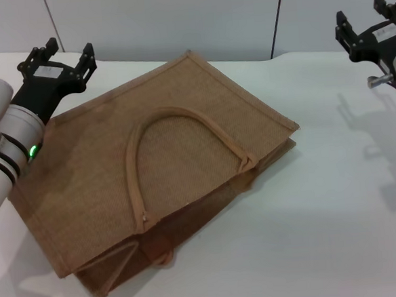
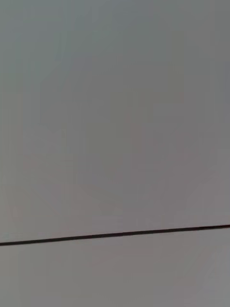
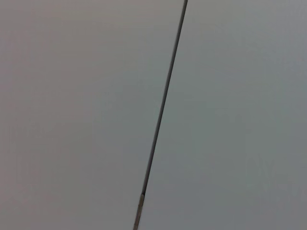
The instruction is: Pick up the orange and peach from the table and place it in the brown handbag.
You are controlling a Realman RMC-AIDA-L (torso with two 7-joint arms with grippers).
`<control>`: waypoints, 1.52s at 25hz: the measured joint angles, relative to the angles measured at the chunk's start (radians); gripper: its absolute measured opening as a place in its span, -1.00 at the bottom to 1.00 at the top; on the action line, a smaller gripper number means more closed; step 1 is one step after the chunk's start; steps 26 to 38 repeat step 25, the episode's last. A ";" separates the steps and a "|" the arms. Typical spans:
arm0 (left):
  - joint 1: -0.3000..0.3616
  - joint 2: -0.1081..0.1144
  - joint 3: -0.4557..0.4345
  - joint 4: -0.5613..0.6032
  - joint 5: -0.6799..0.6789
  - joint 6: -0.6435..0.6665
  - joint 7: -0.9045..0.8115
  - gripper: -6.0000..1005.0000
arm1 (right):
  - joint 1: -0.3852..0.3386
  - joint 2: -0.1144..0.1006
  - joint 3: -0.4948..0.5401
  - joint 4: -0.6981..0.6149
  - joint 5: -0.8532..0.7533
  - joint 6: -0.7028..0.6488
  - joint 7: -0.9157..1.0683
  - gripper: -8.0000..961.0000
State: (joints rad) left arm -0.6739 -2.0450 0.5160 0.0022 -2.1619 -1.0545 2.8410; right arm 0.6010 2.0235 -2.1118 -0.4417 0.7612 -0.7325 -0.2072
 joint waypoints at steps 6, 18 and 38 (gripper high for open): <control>-0.001 0.001 0.004 -0.001 0.005 0.008 0.000 0.37 | 0.003 0.000 -0.002 0.005 0.003 0.000 0.001 0.42; -0.012 0.002 0.004 -0.001 0.005 0.058 0.001 0.37 | 0.011 0.001 -0.004 0.021 -0.002 0.000 0.039 0.42; -0.014 0.002 0.003 -0.001 0.003 0.059 0.001 0.37 | 0.017 0.001 -0.004 0.034 0.000 0.001 0.041 0.42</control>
